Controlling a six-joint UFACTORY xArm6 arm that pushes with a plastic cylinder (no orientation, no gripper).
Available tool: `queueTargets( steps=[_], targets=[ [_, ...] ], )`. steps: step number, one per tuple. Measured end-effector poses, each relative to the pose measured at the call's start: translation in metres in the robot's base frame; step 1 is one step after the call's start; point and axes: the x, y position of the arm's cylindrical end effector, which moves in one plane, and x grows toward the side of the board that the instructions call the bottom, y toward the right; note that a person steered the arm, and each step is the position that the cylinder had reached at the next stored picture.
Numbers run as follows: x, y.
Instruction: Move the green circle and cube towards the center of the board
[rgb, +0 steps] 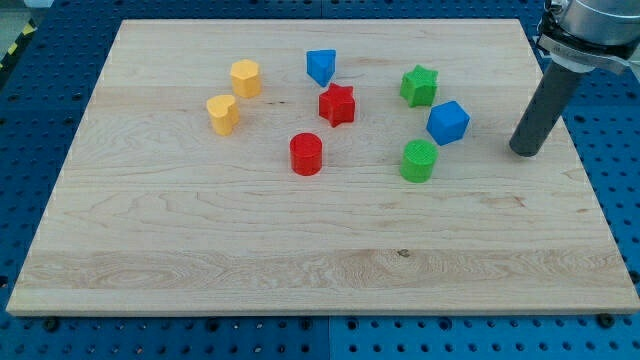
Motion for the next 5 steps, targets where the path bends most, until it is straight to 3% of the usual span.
queueTargets(
  steps=[1,2,3,4,5],
  targets=[
    [0.0,0.0],
    [0.031,0.002],
    [0.078,-0.041],
    [0.113,-0.149],
    [0.108,-0.278]
  ],
)
